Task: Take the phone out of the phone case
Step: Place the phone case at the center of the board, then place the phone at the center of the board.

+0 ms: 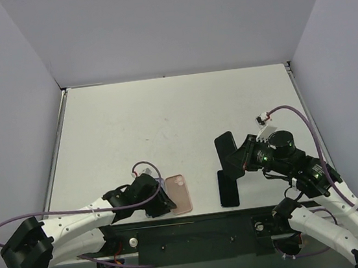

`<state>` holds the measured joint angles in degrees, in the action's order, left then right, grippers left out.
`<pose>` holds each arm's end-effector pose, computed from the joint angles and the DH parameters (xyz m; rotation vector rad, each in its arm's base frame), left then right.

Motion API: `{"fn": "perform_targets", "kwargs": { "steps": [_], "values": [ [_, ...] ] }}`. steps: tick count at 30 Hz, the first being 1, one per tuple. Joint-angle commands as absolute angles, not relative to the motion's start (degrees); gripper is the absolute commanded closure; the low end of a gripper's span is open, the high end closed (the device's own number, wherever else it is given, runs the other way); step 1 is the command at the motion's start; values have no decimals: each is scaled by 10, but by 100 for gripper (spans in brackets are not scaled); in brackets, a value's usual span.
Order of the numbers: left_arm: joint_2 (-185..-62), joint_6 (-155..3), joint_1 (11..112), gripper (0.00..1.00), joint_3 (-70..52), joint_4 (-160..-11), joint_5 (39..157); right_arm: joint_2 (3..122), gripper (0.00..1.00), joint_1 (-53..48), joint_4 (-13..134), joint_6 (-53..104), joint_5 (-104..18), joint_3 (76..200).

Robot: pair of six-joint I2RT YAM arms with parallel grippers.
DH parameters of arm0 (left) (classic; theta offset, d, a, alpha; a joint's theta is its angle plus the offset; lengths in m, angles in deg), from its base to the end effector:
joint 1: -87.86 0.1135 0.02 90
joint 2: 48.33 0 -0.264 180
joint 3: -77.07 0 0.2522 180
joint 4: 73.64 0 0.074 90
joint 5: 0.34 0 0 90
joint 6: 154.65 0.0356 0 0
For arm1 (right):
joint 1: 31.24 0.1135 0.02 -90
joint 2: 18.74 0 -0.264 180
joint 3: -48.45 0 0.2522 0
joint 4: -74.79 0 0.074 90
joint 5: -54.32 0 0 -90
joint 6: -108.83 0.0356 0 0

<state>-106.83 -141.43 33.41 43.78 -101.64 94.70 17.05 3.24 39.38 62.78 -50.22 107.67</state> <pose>0.0997 -0.1448 0.1435 -0.5047 2.7699 -0.9038 0.1131 0.0885 0.3457 -0.0395 1.9404 1.1796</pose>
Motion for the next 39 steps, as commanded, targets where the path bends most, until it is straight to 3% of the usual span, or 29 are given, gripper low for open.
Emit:
{"fn": "perform_targets", "kwargs": {
  "steps": [1, 7, 15, 21, 30, 39],
  "values": [
    [-1053, -1386, 332, 52, 383, -1071, 945, 169, 100, 29, 280, 590, -416, 1096],
    [-1055, -1343, 333, 50, 332, -1081, 953, 185, 100, 29, 159, 611, -315, 1048],
    [-1053, -1266, 333, 50, 265, -1046, 969, 185, 100, 29, 194, 644, -272, 968],
    [-1030, -1235, 334, 50, 253, -941, 983, 180, 100, 19, 347, 625, -315, 866],
    [-1039, -1192, 335, 50, 220, -861, 981, 228, 100, -3, 356, 632, -348, 857],
    [-1025, -1164, 340, 50, 216, -873, 991, 250, 99, -9, 306, 644, -352, 851]
  ]
}}
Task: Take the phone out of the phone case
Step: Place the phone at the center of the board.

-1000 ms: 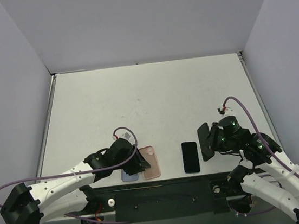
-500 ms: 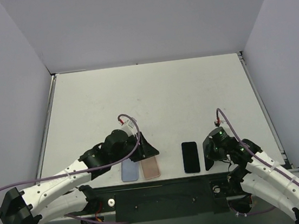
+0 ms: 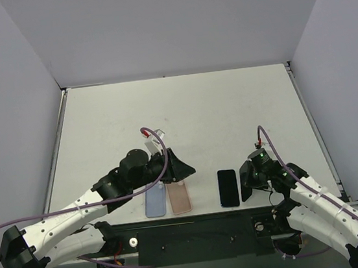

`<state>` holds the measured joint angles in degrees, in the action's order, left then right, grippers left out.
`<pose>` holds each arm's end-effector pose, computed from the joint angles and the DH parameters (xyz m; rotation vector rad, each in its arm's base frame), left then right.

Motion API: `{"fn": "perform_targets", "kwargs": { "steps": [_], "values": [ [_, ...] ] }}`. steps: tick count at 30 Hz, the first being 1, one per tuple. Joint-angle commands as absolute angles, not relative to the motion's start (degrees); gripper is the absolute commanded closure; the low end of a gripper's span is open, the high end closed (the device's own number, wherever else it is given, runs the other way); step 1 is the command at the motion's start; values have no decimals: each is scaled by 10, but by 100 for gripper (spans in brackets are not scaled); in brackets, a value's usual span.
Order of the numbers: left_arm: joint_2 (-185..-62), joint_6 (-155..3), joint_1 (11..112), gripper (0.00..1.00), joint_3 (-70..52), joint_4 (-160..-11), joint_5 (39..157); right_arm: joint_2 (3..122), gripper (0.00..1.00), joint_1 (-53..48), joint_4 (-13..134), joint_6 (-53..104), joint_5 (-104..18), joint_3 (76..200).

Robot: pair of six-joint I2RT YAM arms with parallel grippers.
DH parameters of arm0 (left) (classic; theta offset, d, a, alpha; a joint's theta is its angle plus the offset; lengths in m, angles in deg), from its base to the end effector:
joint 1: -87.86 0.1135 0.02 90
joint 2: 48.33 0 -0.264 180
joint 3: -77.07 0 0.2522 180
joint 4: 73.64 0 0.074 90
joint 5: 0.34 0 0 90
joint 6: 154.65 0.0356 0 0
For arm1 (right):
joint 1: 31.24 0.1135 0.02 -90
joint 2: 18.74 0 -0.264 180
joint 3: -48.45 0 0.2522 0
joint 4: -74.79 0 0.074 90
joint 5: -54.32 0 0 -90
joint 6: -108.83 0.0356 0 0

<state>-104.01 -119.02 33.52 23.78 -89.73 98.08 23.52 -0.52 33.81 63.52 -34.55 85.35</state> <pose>0.1279 -0.1872 0.2864 0.1138 2.1577 -1.3553 0.1305 0.0767 0.1882 0.3093 2.4448 0.5845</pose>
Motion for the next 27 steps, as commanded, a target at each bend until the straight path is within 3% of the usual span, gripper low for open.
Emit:
{"fn": "perform_targets", "kwargs": {
  "steps": [1, 16, 25, 27],
  "values": [
    [-1025, -1162, 343, 50, 217, -873, 995, 254, 98, -10, 303, 644, -347, 851],
    [-1020, -1164, 365, 49, 240, -855, 1029, 342, 75, -14, 231, 660, -280, 887],
    [-1019, -1171, 374, 50, 258, -831, 1051, 378, 45, -14, 227, 658, -247, 931],
    [-1014, -1171, 376, 50, 260, -830, 1054, 392, 44, -15, 222, 656, -231, 945]
  ]
}}
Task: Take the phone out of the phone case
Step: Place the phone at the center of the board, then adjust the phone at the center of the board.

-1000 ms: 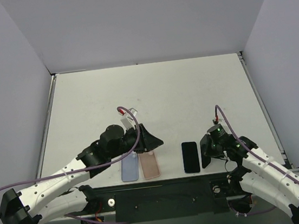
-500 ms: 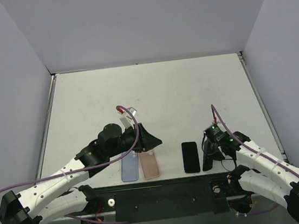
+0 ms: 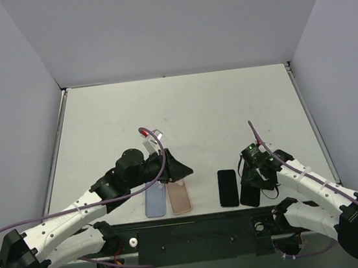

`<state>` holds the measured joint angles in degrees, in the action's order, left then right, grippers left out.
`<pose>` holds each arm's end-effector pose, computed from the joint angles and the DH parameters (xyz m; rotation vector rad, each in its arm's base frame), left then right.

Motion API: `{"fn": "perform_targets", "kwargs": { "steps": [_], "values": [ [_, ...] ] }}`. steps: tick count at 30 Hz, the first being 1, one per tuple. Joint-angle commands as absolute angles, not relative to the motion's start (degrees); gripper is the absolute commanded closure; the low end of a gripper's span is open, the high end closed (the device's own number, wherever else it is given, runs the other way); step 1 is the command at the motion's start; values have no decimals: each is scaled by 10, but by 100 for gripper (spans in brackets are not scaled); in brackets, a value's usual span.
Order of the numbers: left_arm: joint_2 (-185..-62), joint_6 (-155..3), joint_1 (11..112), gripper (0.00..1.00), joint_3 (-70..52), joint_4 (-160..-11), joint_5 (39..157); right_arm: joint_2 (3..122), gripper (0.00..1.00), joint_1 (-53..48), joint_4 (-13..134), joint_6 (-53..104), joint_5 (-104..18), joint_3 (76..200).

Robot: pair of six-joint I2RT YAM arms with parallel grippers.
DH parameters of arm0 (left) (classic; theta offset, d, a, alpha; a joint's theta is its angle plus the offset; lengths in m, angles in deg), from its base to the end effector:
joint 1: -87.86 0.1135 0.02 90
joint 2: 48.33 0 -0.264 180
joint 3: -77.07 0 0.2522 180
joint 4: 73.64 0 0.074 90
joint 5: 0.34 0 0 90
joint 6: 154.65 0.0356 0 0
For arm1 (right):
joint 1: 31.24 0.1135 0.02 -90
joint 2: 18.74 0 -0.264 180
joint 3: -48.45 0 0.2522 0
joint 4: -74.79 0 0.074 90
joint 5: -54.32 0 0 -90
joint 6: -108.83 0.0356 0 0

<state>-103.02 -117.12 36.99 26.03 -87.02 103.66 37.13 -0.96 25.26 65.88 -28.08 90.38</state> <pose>0.1340 -0.1783 0.2811 0.1636 2.1323 -1.3978 0.1453 0.0794 0.1735 0.4335 2.6525 0.2564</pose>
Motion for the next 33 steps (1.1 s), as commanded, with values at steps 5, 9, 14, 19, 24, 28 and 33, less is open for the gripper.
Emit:
{"fn": "perform_targets", "kwargs": {
  "steps": [5, 9, 14, 19, 24, 28, 33],
  "values": [
    [-997, -1174, 383, 49, 272, -832, 1054, 430, 32, -20, 208, 665, -190, 973],
    [-987, -1177, 389, 50, 280, -834, 1057, 441, 34, -47, 203, 709, -149, 975],
    [-981, -1177, 396, 50, 280, -840, 1059, 379, 64, -87, 205, 741, -77, 955],
    [-987, -1177, 401, 50, 275, -837, 1066, 414, 92, -189, 242, 740, -164, 932],
    [-986, -1175, 403, 50, 272, -839, 1070, 473, 100, -201, 274, 727, -176, 944],
    [-977, -1176, 405, 50, 272, -847, 1066, 520, 100, -198, 318, 717, -230, 942],
    [-971, -1175, 409, 50, 271, -859, 1063, 556, 100, -168, 375, 733, -287, 928]
  ]
}}
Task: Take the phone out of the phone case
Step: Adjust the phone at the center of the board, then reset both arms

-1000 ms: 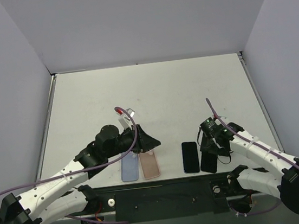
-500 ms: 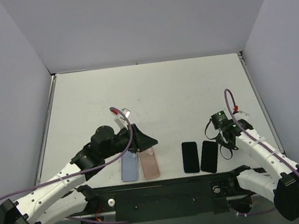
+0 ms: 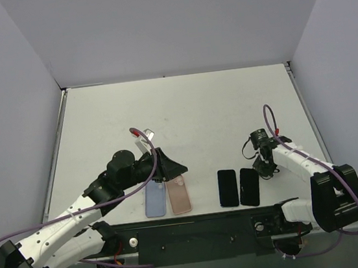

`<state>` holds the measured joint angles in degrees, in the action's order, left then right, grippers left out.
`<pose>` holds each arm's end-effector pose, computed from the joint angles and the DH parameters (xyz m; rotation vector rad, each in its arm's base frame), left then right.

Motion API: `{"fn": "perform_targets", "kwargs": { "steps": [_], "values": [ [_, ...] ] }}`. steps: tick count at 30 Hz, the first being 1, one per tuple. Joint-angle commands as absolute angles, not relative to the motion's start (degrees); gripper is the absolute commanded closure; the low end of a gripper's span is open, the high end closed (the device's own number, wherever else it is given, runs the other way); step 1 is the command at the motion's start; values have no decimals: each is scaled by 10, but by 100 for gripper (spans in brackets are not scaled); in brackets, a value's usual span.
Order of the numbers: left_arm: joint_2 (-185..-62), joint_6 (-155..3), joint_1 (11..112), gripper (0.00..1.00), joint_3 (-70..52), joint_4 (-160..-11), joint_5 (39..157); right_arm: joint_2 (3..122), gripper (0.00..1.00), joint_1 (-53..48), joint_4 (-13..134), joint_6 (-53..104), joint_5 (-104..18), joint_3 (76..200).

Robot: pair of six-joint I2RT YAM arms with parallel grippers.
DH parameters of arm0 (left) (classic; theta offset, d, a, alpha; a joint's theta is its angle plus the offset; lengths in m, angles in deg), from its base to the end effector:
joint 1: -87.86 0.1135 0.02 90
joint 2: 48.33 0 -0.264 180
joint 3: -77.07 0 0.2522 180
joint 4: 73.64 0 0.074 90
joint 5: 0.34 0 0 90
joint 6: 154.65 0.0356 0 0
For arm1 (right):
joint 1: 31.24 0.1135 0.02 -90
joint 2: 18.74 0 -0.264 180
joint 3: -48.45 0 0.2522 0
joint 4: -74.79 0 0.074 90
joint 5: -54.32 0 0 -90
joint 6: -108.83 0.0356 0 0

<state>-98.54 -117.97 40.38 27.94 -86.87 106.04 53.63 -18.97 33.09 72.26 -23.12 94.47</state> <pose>0.1332 -0.1601 0.2849 0.1260 2.0835 -1.4321 0.2036 0.0364 0.1523 1.0041 2.5100 0.0344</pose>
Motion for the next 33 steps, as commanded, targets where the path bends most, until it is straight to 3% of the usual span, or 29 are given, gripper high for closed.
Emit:
{"fn": "perform_targets", "kwargs": {
  "steps": [1, 8, 11, 19, 22, 23, 24, 32, 33],
  "values": [
    [-971, -1175, 409, 49, 271, -859, 1062, 557, 100, -159, 382, 737, -288, 930],
    [-978, -1172, 414, 50, 256, -869, 1056, 538, 100, -147, 340, 720, -231, 970],
    [-973, -1163, 420, 49, 243, -903, 1043, 493, 93, -139, 295, 700, -184, 984],
    [-942, -1081, 458, 49, 153, -996, 942, 315, 62, -100, 259, 577, -177, 1055],
    [-917, -1033, 462, 48, 123, -1017, 883, 243, 35, -78, 260, 530, -142, 1088],
    [-903, -1016, 463, 48, 112, -1024, 851, 211, 33, -77, 262, 517, -141, 1093],
    [-893, -1007, 463, 48, 108, -1025, 837, 198, 23, -77, 266, 498, -132, 1105],
    [-805, -887, 464, 43, 71, -995, 680, 95, 20, -76, 275, 400, -97, 1199],
    [-797, -864, 464, 43, 61, -994, 670, 80, 13, -76, 277, 396, -93, 1210]
  ]
}}
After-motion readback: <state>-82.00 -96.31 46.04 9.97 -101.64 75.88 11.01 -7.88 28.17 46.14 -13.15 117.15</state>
